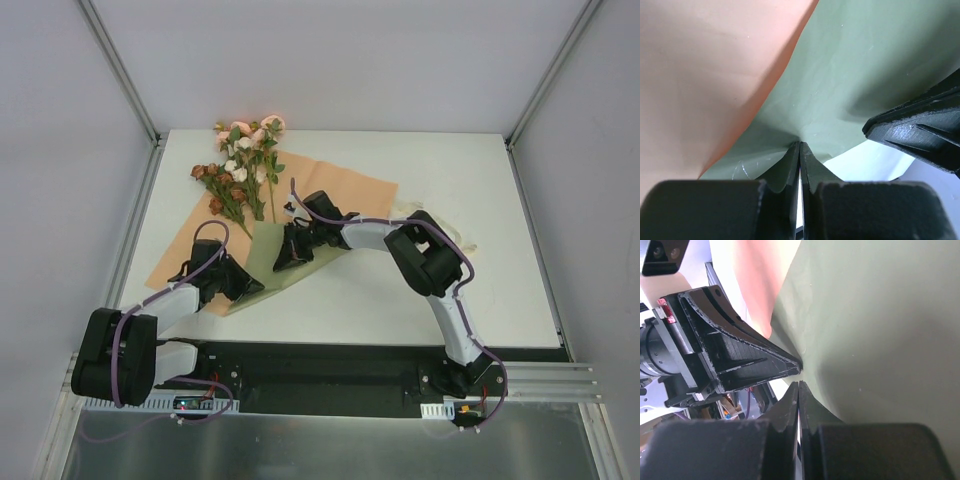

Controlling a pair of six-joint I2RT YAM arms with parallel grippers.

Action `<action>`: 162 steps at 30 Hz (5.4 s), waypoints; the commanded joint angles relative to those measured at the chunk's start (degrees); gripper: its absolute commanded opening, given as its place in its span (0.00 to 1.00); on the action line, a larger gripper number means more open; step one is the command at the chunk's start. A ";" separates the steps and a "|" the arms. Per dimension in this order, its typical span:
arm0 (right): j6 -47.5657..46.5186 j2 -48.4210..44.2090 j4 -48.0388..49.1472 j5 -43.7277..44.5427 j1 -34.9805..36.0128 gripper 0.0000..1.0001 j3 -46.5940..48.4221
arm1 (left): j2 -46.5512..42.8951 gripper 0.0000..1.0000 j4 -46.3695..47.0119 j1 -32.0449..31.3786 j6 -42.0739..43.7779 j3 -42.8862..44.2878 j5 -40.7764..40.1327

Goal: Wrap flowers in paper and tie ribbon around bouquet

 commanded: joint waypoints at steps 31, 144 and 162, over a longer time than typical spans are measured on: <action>0.34 9.17 -5.43 -0.47 3.68 0.01 9.24 | -24.33 0.00 -31.47 0.41 -16.99 -7.46 -11.16; -12.65 -17.62 -15.70 -1.08 -12.93 0.13 -10.87 | 18.80 0.00 -12.16 -22.97 20.19 37.03 -16.34; -14.79 -20.47 -13.34 3.31 -11.36 0.00 -18.91 | 18.09 0.00 -12.16 -22.88 19.93 37.64 -13.19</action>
